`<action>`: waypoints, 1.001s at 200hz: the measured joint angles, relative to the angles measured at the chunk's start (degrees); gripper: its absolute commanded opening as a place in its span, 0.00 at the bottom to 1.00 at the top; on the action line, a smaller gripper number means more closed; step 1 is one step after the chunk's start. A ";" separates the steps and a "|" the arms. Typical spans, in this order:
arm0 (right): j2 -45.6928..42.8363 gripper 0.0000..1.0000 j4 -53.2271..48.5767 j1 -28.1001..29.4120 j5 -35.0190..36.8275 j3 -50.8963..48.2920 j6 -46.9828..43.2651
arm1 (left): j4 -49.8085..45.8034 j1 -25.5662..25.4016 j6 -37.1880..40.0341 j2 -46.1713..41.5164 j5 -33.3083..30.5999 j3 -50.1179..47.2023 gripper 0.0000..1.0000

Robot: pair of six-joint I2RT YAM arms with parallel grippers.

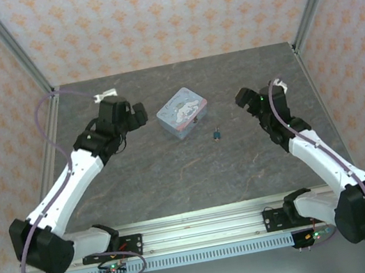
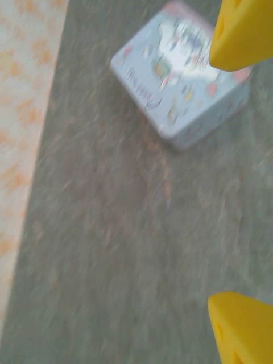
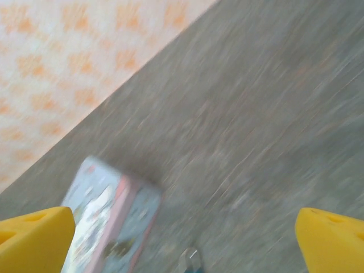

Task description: Unlock the padlock with the key

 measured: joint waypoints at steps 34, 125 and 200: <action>0.52 0.99 12.04 -0.48 16.72 -8.13 -14.23 | 11.08 1.77 7.85 -4.59 -13.11 -12.85 1.00; 21.51 0.99 41.68 -5.70 23.85 -18.69 -29.62 | 47.36 17.00 16.59 0.50 -14.82 -37.53 1.00; 25.40 0.99 51.60 -9.88 9.70 -21.46 -31.08 | 66.55 19.28 21.94 15.13 0.61 -42.10 1.00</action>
